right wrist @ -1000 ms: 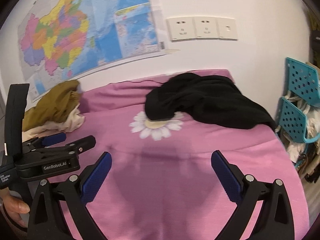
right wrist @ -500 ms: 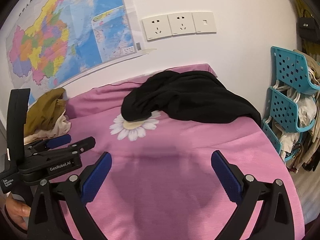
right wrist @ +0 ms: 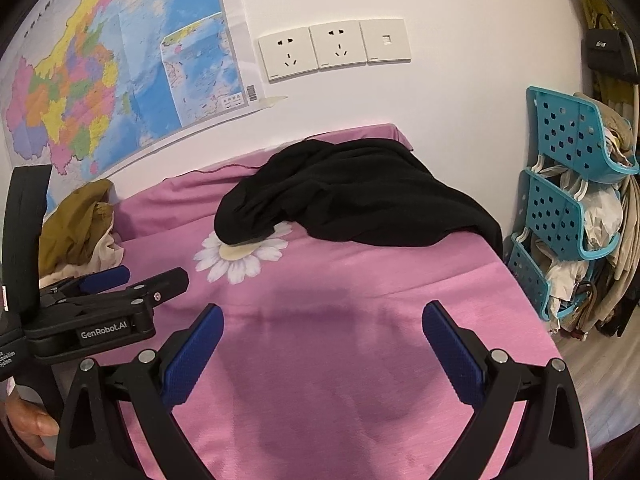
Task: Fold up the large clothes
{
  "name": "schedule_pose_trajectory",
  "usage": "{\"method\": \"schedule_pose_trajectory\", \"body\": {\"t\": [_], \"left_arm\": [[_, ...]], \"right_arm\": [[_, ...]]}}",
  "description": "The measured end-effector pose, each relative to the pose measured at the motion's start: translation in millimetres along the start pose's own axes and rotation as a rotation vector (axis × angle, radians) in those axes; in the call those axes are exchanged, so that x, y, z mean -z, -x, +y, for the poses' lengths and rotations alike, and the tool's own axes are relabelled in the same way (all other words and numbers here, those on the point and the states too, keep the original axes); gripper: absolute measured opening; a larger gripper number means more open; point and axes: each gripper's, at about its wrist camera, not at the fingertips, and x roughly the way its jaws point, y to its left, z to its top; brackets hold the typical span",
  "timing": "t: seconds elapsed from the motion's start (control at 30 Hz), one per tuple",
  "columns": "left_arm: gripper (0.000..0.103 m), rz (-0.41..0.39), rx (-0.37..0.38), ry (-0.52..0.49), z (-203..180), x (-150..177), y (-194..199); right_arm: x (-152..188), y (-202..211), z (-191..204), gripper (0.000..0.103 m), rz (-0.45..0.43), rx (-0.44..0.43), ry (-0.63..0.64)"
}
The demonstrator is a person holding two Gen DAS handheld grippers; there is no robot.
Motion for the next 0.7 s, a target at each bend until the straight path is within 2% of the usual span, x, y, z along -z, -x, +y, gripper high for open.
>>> {"method": "schedule_pose_trajectory", "body": {"t": [0.17,0.7], "left_arm": [[0.098,-0.015,-0.022,-0.015,-5,-1,0],[0.097,-0.010,0.008,-0.020,-11,1,1]], "right_arm": [[-1,0,-4,0.097,-0.004,-0.005,-0.004],[-2,2,-7,0.097,-0.015,-0.003,-0.008]]}}
